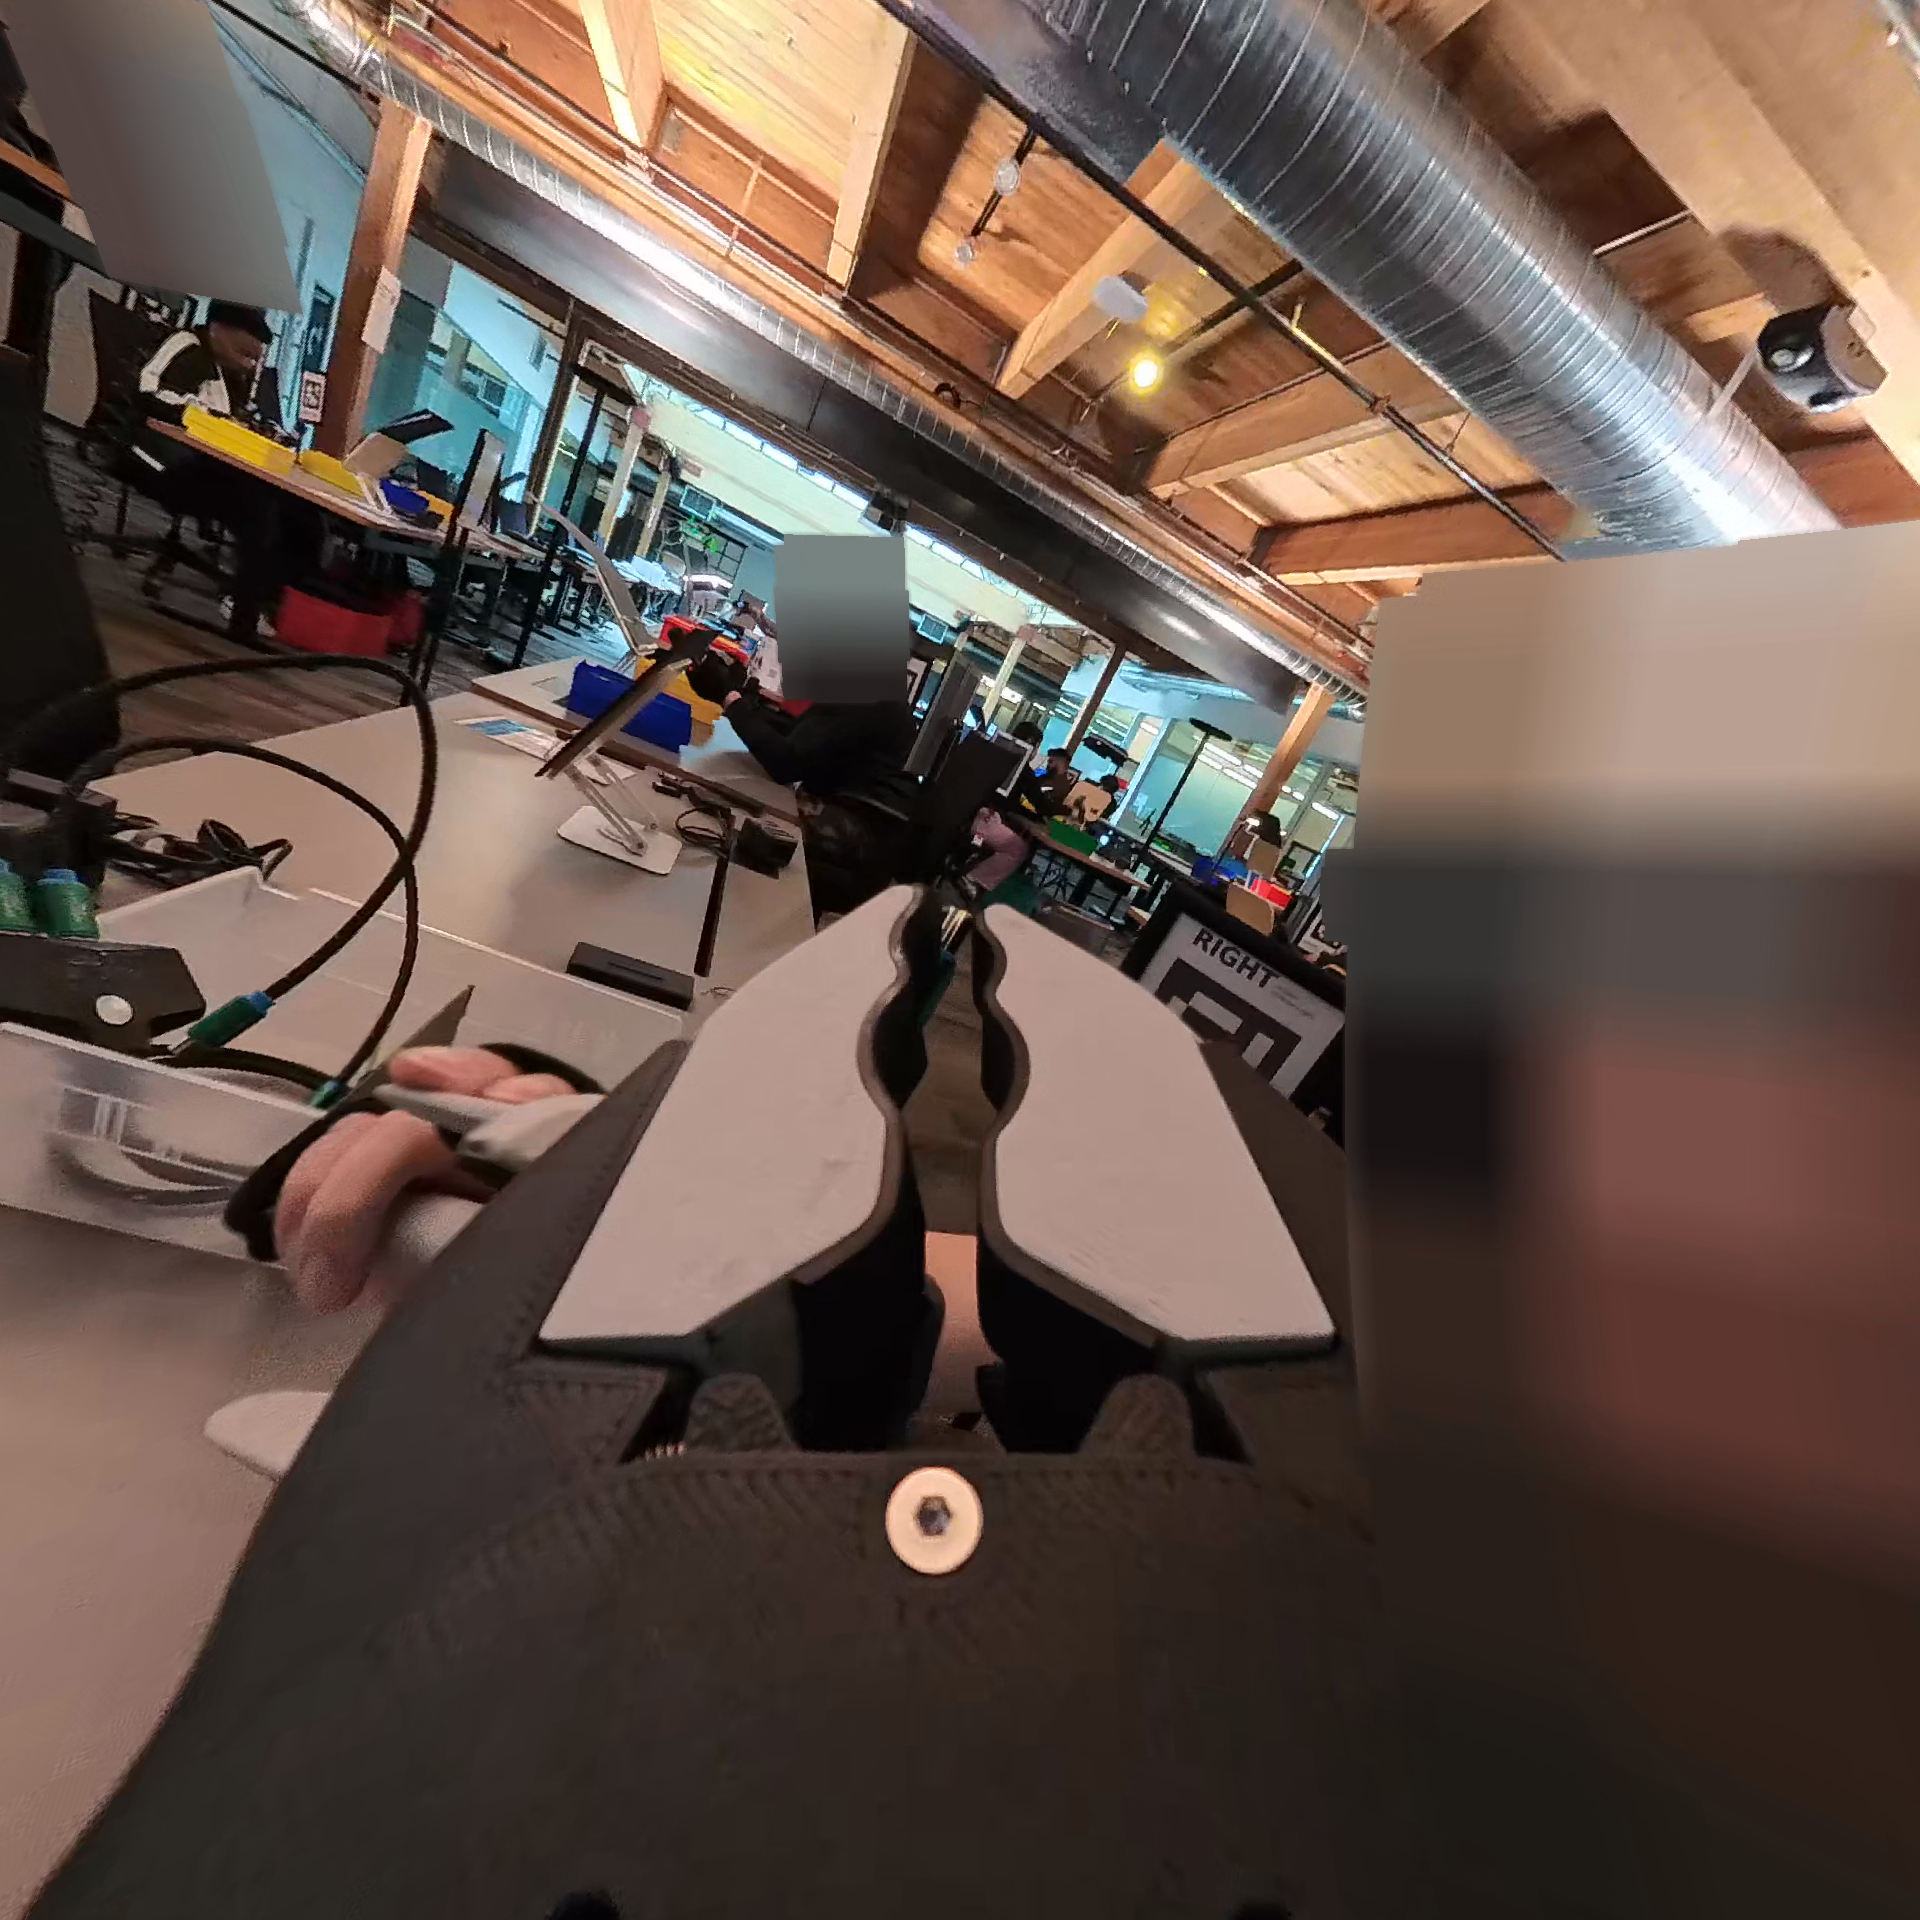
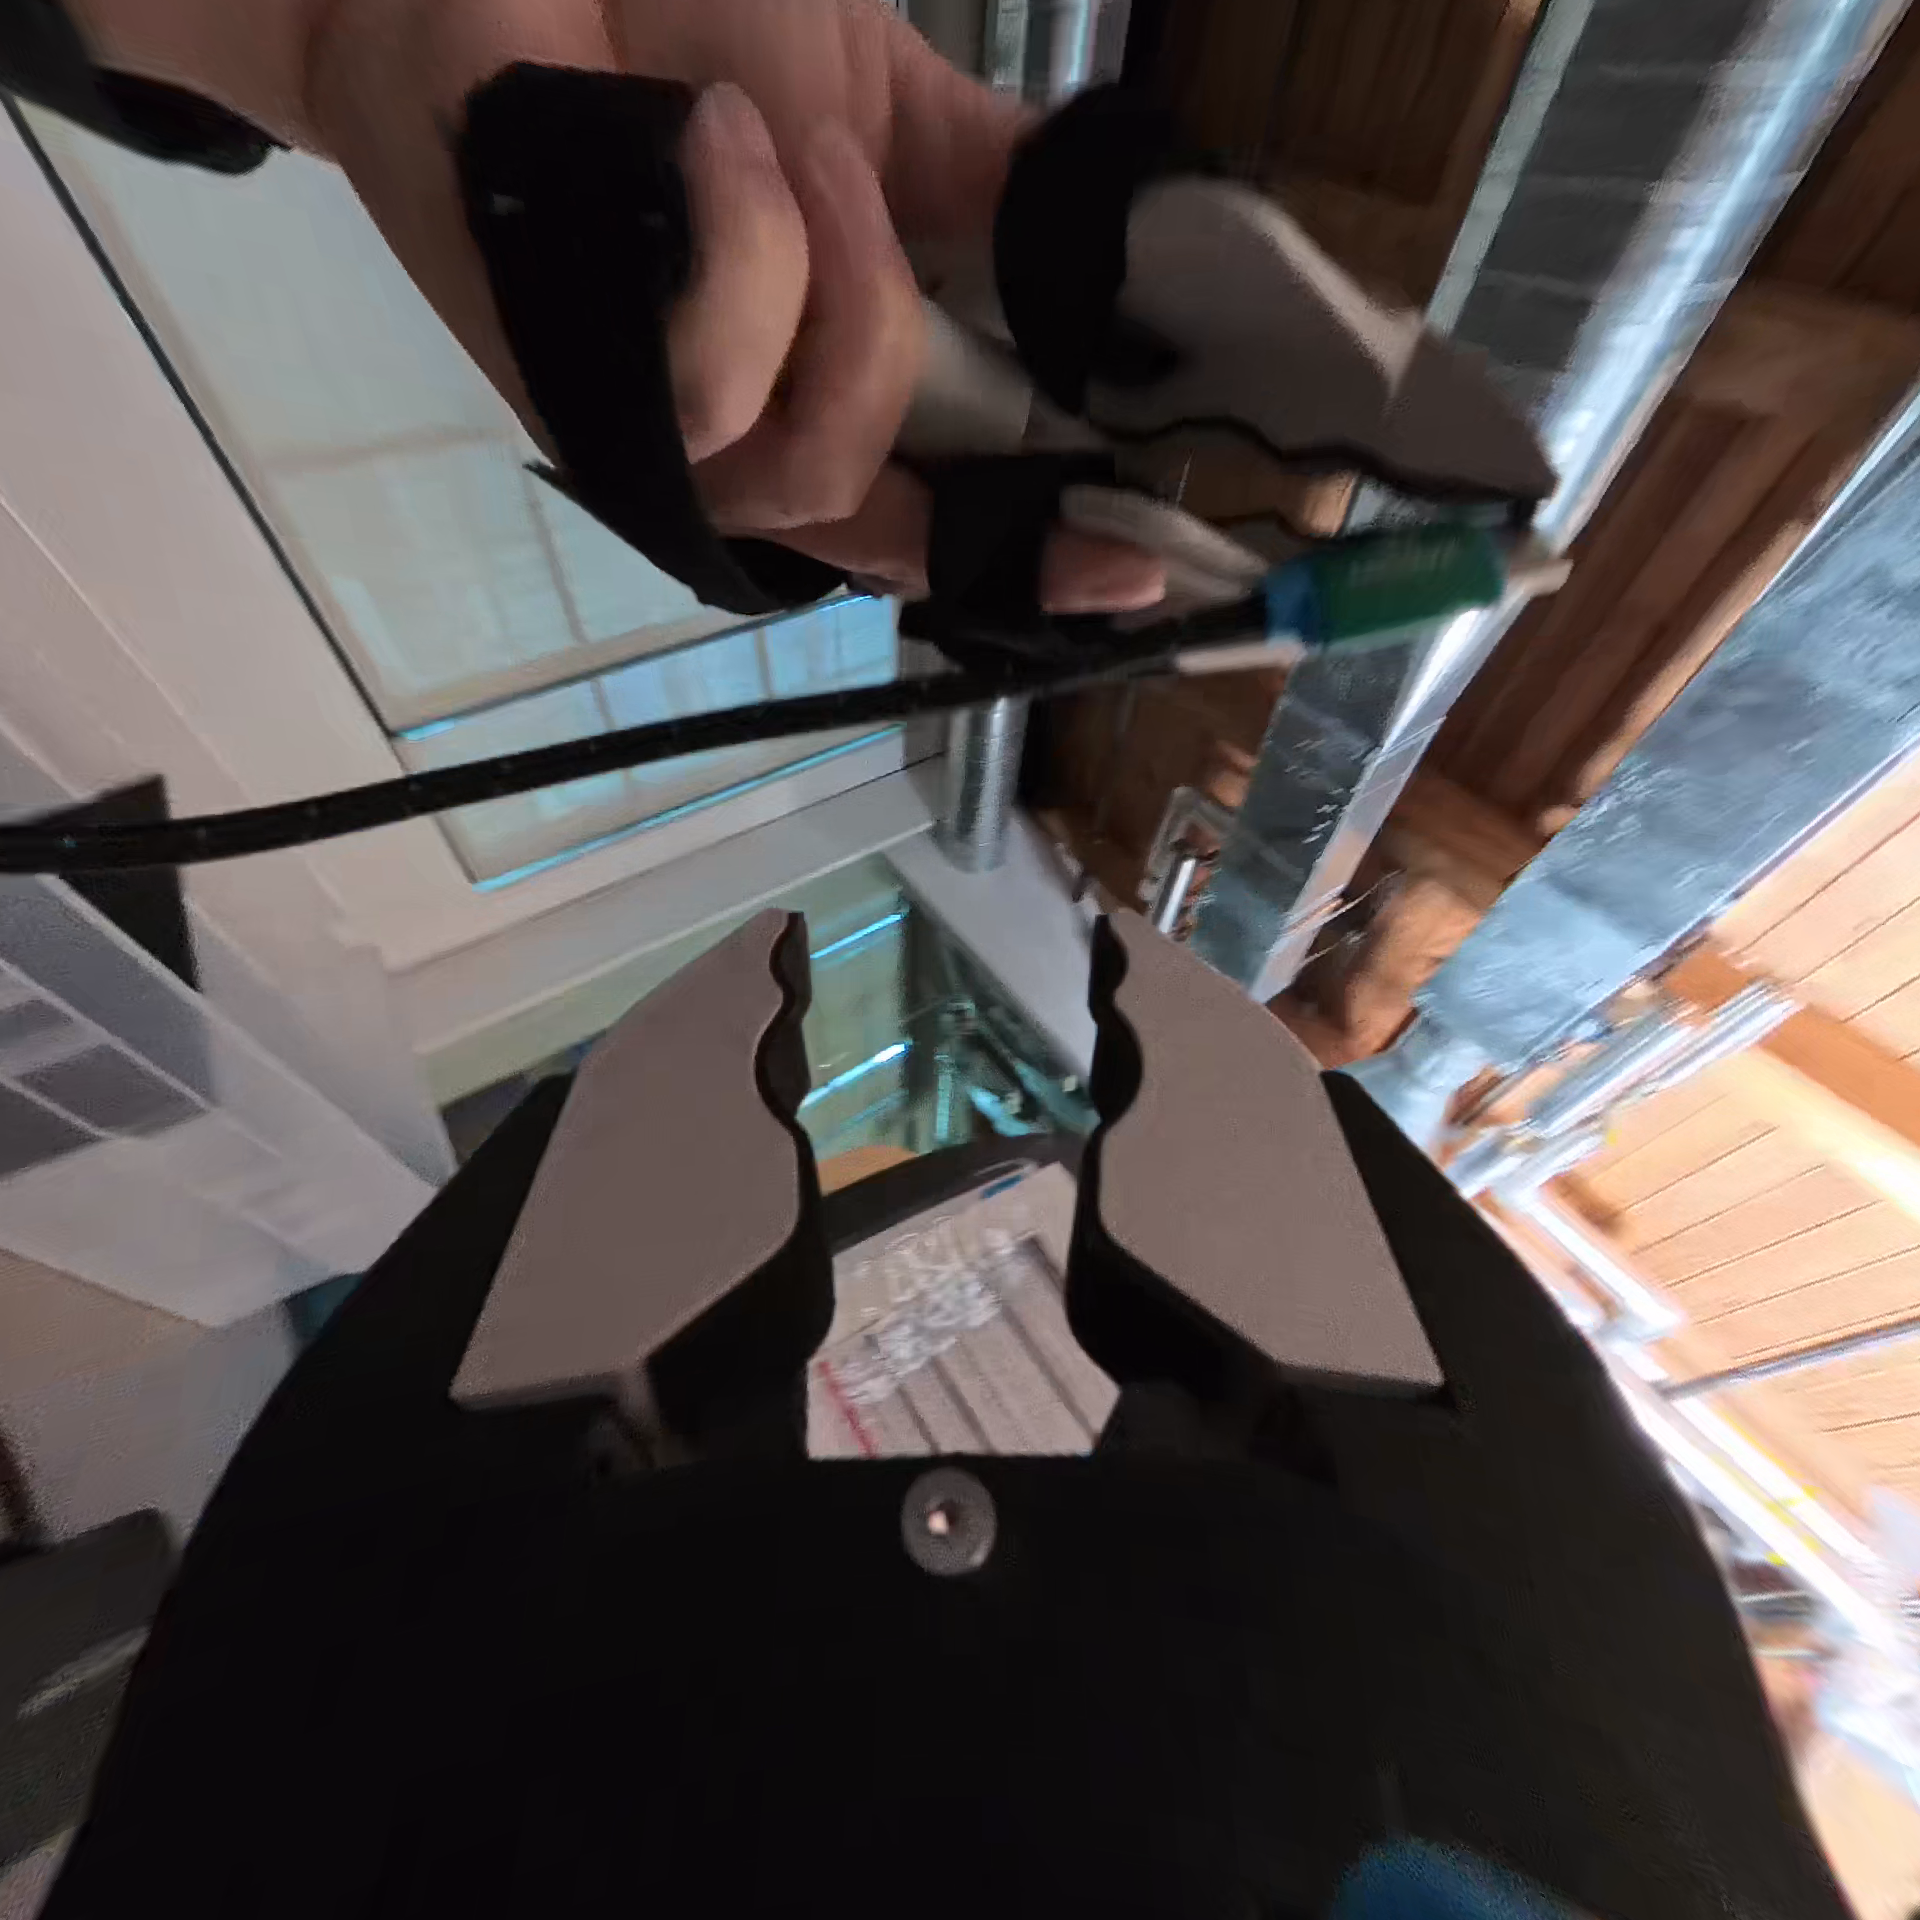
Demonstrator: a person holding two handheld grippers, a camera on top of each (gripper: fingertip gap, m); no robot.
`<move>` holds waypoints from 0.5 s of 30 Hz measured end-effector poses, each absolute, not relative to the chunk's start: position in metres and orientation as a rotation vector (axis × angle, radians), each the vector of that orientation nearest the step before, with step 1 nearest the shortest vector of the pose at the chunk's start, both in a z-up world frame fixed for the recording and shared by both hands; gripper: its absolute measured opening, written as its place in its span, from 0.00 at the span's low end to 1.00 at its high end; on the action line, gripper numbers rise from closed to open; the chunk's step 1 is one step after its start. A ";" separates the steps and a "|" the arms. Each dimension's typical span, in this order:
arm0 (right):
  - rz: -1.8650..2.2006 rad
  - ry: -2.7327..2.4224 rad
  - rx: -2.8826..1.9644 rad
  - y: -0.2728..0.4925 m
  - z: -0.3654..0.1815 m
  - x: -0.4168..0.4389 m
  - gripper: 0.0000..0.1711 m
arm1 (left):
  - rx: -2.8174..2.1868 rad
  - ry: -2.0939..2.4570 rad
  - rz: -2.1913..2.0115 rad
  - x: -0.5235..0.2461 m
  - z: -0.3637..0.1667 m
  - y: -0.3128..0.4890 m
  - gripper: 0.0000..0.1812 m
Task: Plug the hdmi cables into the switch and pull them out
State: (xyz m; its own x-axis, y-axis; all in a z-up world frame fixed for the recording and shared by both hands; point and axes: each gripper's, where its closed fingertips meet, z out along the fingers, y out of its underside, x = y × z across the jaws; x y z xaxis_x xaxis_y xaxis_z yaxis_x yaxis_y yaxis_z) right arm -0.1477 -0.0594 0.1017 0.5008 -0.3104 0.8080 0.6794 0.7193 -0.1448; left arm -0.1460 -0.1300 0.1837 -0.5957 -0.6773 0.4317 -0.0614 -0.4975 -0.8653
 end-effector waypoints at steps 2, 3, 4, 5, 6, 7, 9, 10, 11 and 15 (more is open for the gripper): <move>-0.557 -0.806 -0.539 -0.054 0.102 -0.135 0.30 | -1.124 1.285 -2.095 -0.146 0.183 -0.129 0.03; -0.532 -0.773 -0.562 -0.051 0.104 -0.126 0.30 | -1.119 1.281 -2.069 -0.147 0.184 -0.127 0.03; -0.522 -0.741 -0.584 -0.049 0.106 -0.116 0.30 | -1.115 1.274 -2.045 -0.148 0.185 -0.124 0.03; -0.525 -0.711 -0.597 -0.047 0.109 -0.107 0.30 | -1.113 1.259 -2.013 -0.149 0.186 -0.120 0.03; -0.528 -0.688 -0.604 -0.047 0.111 -0.100 0.30 | -1.113 1.240 -1.972 -0.149 0.187 -0.114 0.03; -0.529 -0.673 -0.611 -0.046 0.113 -0.094 0.30 | -1.113 1.222 -1.927 -0.149 0.187 -0.108 0.03; -0.540 -0.664 -0.616 -0.047 0.116 -0.088 0.29 | -1.122 1.200 -1.840 -0.149 0.186 -0.097 0.03; -0.545 -0.663 -0.617 -0.047 0.117 -0.086 0.29 | -1.124 1.184 -1.805 -0.150 0.186 -0.092 0.03; -0.543 -0.662 -0.622 -0.047 0.118 -0.085 0.29 | -1.127 1.170 -1.777 -0.150 0.187 -0.087 0.03; -0.436 -0.616 -0.675 -0.043 0.120 -0.076 0.29 | -1.134 1.156 -1.779 -0.154 0.188 -0.080 0.03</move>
State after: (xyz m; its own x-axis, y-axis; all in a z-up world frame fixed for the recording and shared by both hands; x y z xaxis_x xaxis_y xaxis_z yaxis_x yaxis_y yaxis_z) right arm -0.0762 -0.0433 0.1202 0.7386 -0.1745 0.6512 0.5560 0.7040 -0.4419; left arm -0.1537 -0.0797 0.1878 -0.3542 -0.8909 0.2843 0.1024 -0.3391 -0.9352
